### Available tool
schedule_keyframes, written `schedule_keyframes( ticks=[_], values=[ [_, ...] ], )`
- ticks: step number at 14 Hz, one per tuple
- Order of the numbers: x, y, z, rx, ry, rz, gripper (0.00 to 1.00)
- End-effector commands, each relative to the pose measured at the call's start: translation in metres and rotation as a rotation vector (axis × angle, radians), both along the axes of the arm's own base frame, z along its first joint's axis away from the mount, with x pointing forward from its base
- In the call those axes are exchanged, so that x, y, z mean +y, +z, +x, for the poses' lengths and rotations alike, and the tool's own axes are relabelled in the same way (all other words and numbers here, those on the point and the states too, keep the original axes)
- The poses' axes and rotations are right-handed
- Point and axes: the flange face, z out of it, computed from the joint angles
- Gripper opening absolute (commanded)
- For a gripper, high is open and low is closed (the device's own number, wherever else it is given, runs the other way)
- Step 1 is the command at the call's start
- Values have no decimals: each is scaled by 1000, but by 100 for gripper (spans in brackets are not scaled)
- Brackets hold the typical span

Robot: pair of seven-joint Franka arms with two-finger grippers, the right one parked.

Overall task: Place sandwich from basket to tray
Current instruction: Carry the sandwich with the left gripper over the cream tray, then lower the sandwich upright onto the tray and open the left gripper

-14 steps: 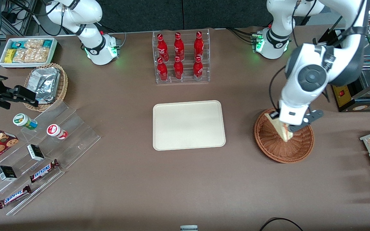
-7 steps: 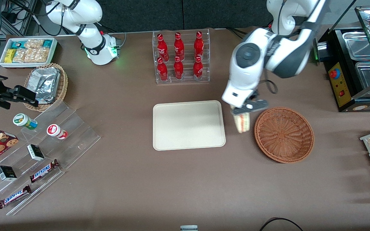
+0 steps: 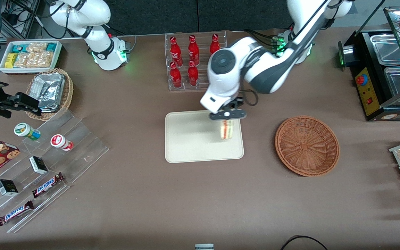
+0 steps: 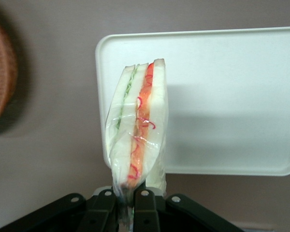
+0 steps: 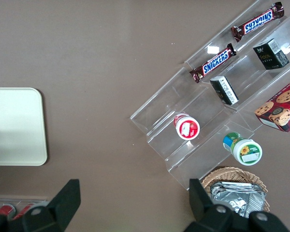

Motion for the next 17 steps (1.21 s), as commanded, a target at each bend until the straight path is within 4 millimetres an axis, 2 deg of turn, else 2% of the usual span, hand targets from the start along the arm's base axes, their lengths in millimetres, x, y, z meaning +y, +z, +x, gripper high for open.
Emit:
schedule_keyframes(
  ticks=[1,3,5,6,10,15,17],
  values=[
    [-40,-35,10,-2,26,20,4],
    [-60,-58,-1,-4,-10,35,4],
    [-63,-89,-3,-14,22,82,5],
    [-68,-97,-3,-26,28,82,5],
    [-71,-115,-2,-34,19,83,5],
    [-86,-117,-10,-50,-2,36,5],
    [-86,-122,-10,-47,-4,40,9]
  ],
)
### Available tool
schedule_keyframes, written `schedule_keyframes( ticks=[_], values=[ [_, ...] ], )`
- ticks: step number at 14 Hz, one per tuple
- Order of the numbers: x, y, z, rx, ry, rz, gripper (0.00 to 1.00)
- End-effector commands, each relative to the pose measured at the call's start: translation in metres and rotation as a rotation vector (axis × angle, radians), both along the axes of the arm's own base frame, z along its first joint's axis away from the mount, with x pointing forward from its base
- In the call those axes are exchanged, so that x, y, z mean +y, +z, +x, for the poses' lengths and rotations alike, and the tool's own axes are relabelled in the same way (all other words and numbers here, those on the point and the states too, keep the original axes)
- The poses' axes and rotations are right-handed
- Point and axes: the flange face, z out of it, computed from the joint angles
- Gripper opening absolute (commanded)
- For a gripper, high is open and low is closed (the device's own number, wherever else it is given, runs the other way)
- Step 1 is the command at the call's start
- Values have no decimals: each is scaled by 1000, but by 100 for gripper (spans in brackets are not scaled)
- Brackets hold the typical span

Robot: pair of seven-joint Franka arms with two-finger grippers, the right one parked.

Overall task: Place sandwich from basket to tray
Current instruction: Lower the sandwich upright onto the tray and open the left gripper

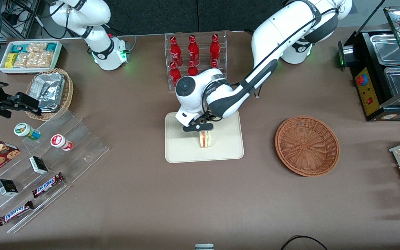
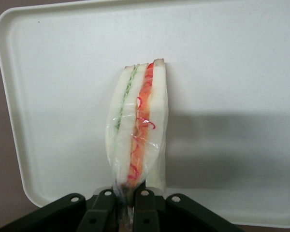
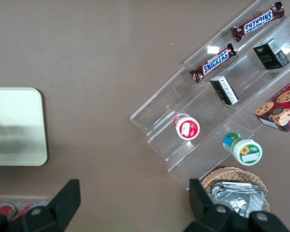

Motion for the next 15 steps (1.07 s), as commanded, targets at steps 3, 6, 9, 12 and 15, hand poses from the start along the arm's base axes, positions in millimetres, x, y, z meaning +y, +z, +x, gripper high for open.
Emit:
schedule_keyframes(
  ticks=[3,6,9,12,15],
  values=[
    [-8,-5,2,-23,5,3,71],
    [-7,4,4,-56,-10,16,99],
    [0,21,10,-66,6,29,99],
    [13,55,16,-74,37,56,99],
    [41,111,41,-88,115,5,99]
  ],
)
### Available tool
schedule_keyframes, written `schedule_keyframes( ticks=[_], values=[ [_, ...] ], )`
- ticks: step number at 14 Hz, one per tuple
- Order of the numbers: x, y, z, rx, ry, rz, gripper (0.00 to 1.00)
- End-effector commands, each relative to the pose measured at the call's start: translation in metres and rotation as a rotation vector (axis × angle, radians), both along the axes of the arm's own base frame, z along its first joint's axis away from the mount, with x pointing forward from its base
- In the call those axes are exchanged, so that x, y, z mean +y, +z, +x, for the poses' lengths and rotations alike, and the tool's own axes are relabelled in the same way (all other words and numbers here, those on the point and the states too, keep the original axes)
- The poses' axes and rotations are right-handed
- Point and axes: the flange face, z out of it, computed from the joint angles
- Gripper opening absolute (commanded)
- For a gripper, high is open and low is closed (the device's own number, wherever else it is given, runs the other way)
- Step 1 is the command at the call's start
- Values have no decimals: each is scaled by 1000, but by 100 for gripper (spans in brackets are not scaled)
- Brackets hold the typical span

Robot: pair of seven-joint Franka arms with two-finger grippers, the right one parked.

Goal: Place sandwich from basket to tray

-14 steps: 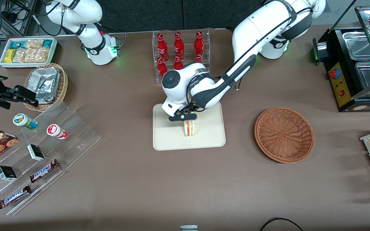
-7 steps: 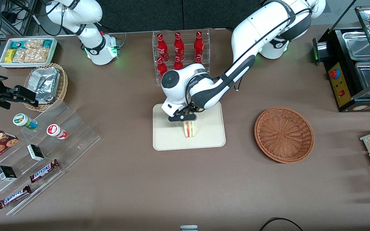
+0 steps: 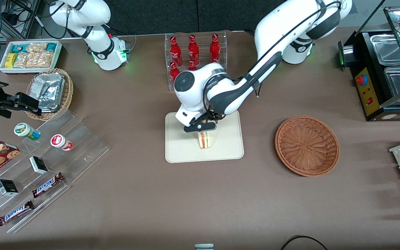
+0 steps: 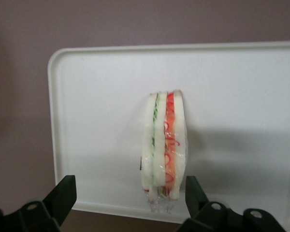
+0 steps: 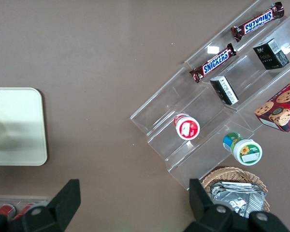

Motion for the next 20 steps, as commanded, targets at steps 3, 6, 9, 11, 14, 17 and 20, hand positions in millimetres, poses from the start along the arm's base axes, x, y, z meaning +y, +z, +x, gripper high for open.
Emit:
schedule_keyframes(
  ticks=[3,6,9,11,14,17,20],
  values=[
    [67,104,24,5,155,-10,99],
    [131,174,37,12,202,-15,99],
    [212,229,47,99,148,-48,100],
    [252,246,50,112,127,-39,99],
    [318,260,58,143,81,-27,100],
    [374,266,69,174,56,-64,100],
    [425,270,74,206,-2,-107,100]
  ],
)
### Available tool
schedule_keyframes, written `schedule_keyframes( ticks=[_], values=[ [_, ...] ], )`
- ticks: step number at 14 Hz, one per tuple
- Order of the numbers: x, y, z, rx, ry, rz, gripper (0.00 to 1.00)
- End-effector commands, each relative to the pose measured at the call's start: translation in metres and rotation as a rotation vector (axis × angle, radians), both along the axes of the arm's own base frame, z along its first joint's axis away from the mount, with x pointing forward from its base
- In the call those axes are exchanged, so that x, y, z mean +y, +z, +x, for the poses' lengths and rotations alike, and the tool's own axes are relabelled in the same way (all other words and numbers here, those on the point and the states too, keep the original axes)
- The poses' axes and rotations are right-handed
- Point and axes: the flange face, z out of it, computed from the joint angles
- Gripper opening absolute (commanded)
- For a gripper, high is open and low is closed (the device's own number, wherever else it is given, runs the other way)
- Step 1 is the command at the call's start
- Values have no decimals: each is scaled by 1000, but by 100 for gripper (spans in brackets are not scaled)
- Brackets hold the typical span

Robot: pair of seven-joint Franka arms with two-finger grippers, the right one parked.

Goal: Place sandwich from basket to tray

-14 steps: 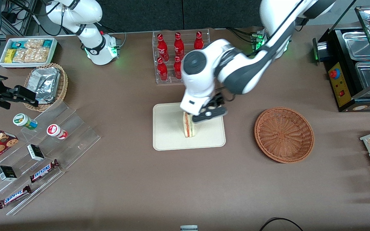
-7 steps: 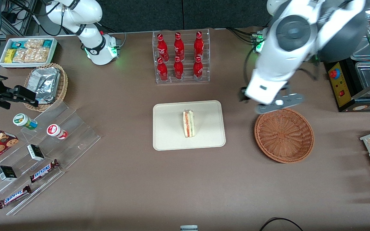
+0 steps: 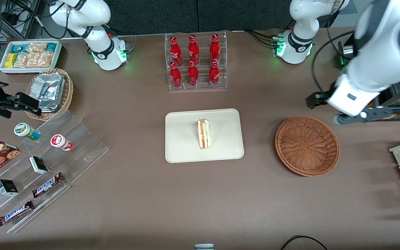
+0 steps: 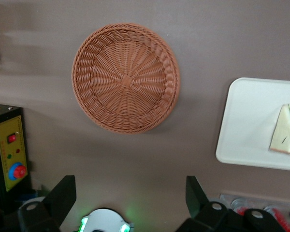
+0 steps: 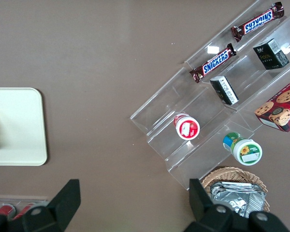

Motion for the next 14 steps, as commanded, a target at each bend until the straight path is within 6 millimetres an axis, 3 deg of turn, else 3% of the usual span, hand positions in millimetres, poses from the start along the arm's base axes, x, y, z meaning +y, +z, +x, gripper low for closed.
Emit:
schedule_keyframes(
  ticks=[1,3,7,12,14],
  values=[
    [33,4,-10,24,-51,-26,100],
    [54,7,-15,26,-76,-22,100],
    [64,13,-25,51,-104,-15,100],
    [106,25,-55,46,-111,-53,100],
    [106,27,-57,48,-110,-71,100]
  ],
)
